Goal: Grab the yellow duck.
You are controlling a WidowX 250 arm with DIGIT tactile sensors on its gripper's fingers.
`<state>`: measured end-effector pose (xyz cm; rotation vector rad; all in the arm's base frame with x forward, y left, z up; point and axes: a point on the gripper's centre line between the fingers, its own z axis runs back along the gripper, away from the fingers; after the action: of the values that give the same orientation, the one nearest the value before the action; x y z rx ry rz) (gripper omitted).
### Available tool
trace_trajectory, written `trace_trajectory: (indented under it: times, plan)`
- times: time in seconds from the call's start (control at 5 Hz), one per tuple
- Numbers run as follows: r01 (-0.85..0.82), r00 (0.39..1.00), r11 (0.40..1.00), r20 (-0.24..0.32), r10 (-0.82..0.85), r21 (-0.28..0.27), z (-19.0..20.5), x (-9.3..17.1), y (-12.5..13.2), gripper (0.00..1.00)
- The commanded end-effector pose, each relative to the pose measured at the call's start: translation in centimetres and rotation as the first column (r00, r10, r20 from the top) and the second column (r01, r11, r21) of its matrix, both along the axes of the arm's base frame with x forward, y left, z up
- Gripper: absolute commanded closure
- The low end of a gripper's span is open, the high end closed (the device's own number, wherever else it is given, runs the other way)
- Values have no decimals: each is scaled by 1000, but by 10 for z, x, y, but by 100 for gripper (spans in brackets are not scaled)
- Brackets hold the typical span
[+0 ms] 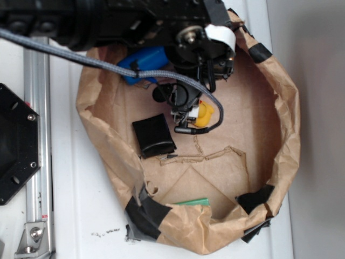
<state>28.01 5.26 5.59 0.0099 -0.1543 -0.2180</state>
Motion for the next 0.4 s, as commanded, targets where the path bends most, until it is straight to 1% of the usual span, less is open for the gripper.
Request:
trace_trajectory:
  times: [0.0,0.2]
  plan:
    - [9,1000,1000,23,-9,26,-5,11,-10,0]
    - [11,999,1000,33,-12,18,-4,11,-12,0]
